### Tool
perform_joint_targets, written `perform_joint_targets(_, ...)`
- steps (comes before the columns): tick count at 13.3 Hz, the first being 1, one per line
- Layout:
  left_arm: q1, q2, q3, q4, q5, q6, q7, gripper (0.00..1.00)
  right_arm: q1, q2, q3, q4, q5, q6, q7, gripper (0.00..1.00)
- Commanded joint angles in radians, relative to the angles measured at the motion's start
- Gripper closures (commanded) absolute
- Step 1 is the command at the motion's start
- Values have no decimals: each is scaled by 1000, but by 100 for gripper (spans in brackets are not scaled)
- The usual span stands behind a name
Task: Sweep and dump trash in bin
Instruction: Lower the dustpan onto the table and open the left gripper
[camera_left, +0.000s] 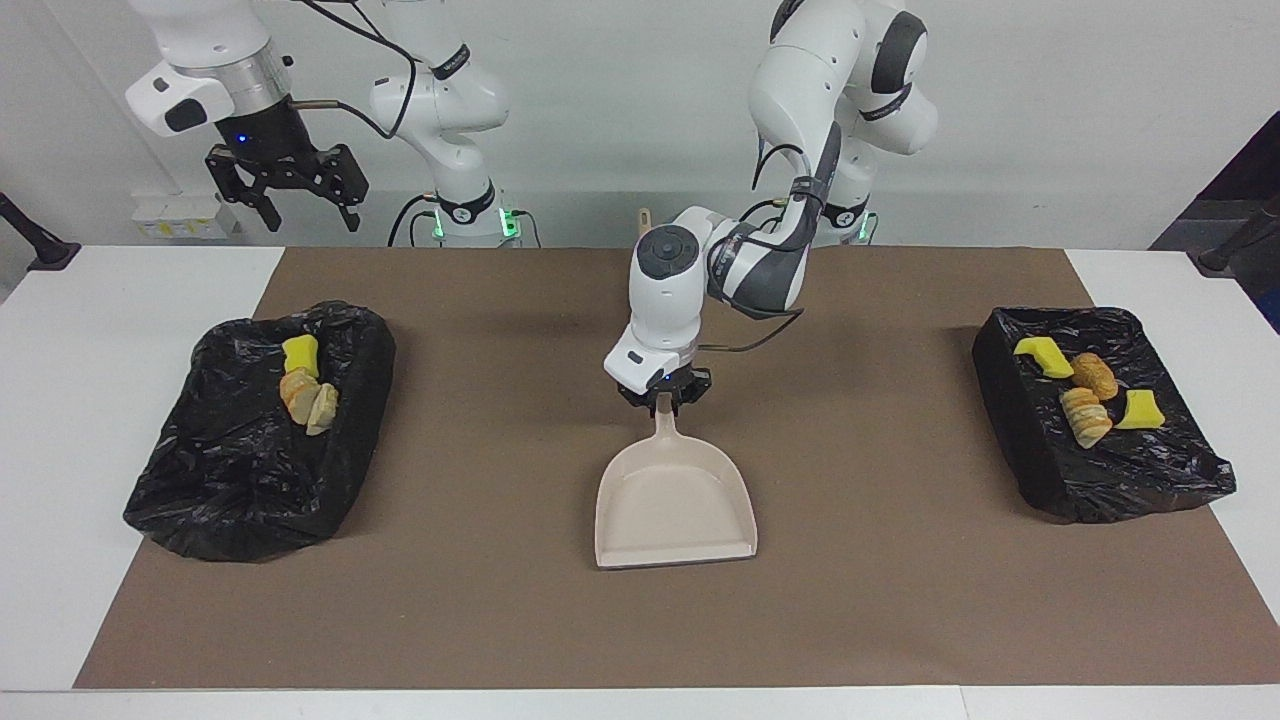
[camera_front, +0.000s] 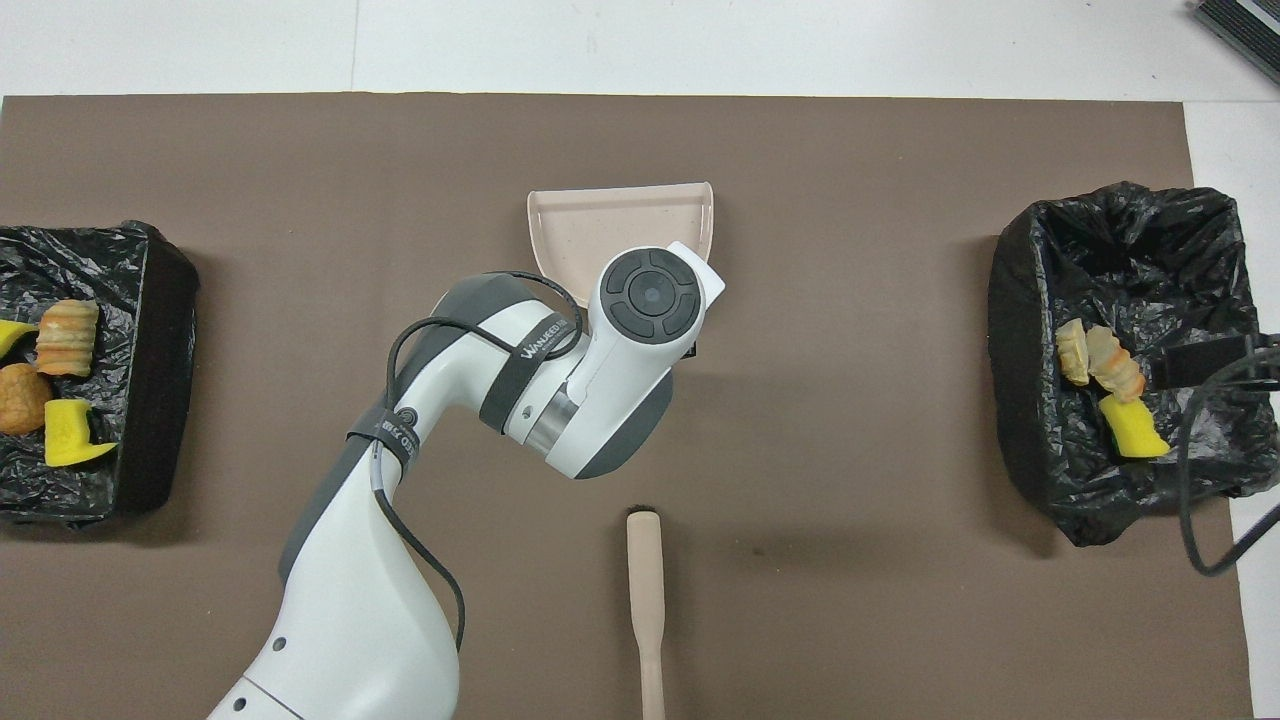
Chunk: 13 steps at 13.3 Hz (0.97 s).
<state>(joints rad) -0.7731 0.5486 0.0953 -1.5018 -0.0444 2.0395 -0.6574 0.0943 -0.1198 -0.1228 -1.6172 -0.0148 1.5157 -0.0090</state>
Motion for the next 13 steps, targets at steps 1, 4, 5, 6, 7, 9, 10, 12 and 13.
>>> perform_joint_targets(1, -20, -6, 18, -6, -22, -19, 1, 58, -4, -12, 3, -15, -2, 12, -22, 0)
perform_joint_targets(4, -18, -7, 21, 5, 47, -1, 31, 14, -4, -12, 3, -15, -2, 12, -22, 0)
perform_joint_targets(5, -14, -18, 20, 8, 105, 7, 36, 12, -4, -12, 3, -15, -2, 12, -22, 0)
perform_joint_targets(6, -11, -53, 21, 2, 119, 4, 51, 0, -4, -12, 3, -15, -2, 12, -22, 0)
perform_joint_targets(7, -5, -85, 26, -3, 120, -5, 114, 0, -4, -12, 3, -15, -2, 12, -22, 0)
perform_joint_targets(9, 17, -166, 32, -32, 120, -60, 192, 0, -4, -12, 3, -15, -4, 12, -22, 0)
perform_joint_targets(10, 40, -208, 33, -37, 120, -103, 203, 0, -4, -12, 3, -15, -2, 12, -22, 0)
perform_joint_targets(12, 101, -303, 32, -46, 120, -165, 312, 0, -4, -12, 3, -15, -2, 12, -22, 0)
perform_joint_targets(13, 147, -355, 32, -60, 112, -206, 393, 0, -4, -12, 3, -15, -2, 12, -22, 0)
